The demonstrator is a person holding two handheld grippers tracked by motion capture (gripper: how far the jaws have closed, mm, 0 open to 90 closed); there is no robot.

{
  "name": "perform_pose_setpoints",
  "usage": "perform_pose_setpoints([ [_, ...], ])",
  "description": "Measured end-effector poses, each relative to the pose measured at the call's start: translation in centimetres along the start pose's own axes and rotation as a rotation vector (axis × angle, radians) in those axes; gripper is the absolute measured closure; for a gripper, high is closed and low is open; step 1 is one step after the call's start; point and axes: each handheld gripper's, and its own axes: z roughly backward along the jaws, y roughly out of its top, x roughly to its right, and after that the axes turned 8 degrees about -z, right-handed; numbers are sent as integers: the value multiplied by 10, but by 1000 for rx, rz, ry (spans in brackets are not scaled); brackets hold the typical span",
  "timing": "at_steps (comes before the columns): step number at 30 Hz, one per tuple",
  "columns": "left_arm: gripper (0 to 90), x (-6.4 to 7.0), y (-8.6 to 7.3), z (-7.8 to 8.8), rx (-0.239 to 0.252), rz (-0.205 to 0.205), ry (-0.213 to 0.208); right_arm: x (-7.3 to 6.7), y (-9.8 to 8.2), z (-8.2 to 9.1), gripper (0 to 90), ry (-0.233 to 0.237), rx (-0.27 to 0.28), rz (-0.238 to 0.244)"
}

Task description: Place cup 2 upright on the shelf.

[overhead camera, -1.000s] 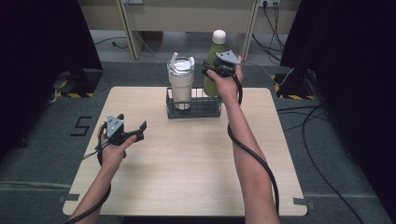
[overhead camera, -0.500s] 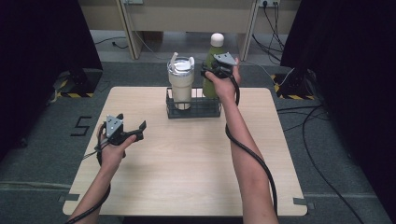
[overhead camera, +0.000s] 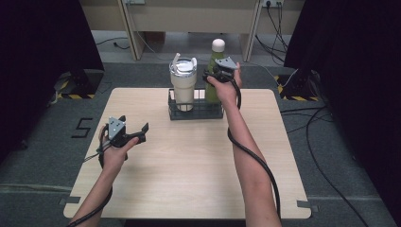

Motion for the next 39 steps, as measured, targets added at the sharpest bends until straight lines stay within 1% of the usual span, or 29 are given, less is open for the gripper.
perform_pose_setpoints([
  [8,15,0,-1,-1,-3,1,0,1,-7,-5,223,-2,-20,-6],
  [14,15,1,-1,-1,-5,-2,-2,1,-11,-7,223,-6,-30,-1],
  [15,15,1,-1,0,-5,-3,-2,1,-13,-8,223,-6,-39,-5],
  [22,16,2,-1,-1,-5,-4,-4,0,-15,-8,223,-5,-39,3],
  [32,18,1,-3,-1,-8,-5,-3,0,-18,-8,218,-4,-19,7],
  [35,18,2,-3,-1,-11,-6,-5,-1,-19,-7,211,2,-24,-2],
  [39,18,2,-3,-1,-11,-6,-6,-1,-19,-7,192,9,-28,-1],
])
